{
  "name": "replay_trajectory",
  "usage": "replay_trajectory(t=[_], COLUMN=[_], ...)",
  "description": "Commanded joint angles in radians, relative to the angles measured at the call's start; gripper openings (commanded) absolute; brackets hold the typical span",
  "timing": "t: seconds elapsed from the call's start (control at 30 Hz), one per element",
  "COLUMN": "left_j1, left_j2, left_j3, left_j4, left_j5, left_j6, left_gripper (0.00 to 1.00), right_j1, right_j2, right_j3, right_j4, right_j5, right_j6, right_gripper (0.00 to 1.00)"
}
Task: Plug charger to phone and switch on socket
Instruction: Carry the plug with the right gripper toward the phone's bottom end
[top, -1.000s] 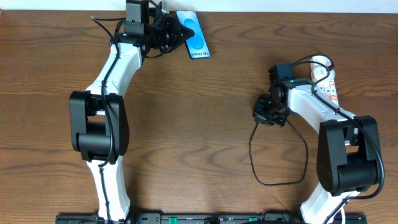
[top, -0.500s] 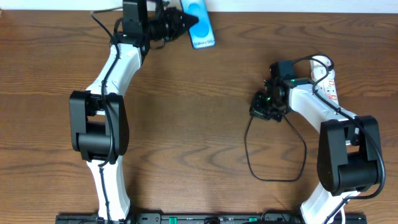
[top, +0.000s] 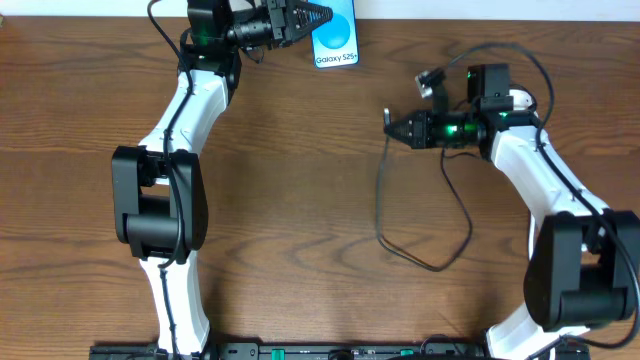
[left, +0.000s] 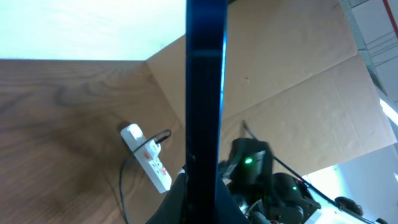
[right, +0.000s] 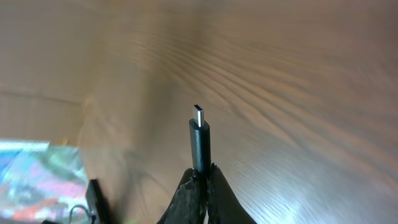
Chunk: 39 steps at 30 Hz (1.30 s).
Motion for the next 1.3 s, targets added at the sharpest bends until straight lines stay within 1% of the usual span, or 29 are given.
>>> replay_trajectory(t=[0.0, 0.17, 0.27, 0.37, 0.53, 0.67, 0.87, 0.93, 1.13, 1.27], left_j1=[-0.011, -0.029, -0.030, -0.030, -0.034, -0.035, -0.035, -0.036, -0.036, -0.037], left_j2=[-0.033, -0.033, -0.033, -0.033, -0.033, -0.033, -0.033, -0.033, -0.033, -0.033], left_j3=[0.013, 0.013, 0.013, 0.013, 0.013, 0.013, 0.013, 0.013, 0.013, 0.013], left_j4=[0.014, 0.015, 0.015, 0.015, 0.015, 0.053, 0.167, 0.178, 0.178, 0.181], left_j5=[0.032, 0.035, 0.031, 0.027, 0.027, 0.027, 0.029, 0.029, 0.039, 0.040], left_j6=[-0.040, -0.039, -0.024, -0.024, -0.056, -0.093, -0.183, -0.204, -0.205, -0.230], left_gripper=[0.07, 0.07, 0.08, 0.07, 0.07, 0.07, 0.07, 0.07, 0.07, 0.07], right_j1=[0.012, 0.039, 0.053, 0.064, 0.083, 0.098, 0.114, 0.114, 0.113, 0.114], right_j2=[-0.047, -0.060, -0.063, -0.063, -0.063, -0.063, -0.063, -0.063, -0.063, -0.063], right_j3=[0.021, 0.021, 0.021, 0.021, 0.021, 0.021, 0.021, 0.021, 0.021, 0.021], right_j4=[0.053, 0.154, 0.224, 0.294, 0.375, 0.383, 0.388, 0.389, 0.428, 0.455], right_j5=[-0.160, -0.169, -0.214, -0.224, -0.222, -0.195, -0.188, -0.184, -0.173, -0.174], right_j6=[-0.055, 0.032, 0.077, 0.151, 0.219, 0.249, 0.259, 0.262, 0.296, 0.319], right_gripper=[0.01, 0.01, 0.01, 0.01, 0.01, 0.01, 0.01, 0.01, 0.01, 0.01])
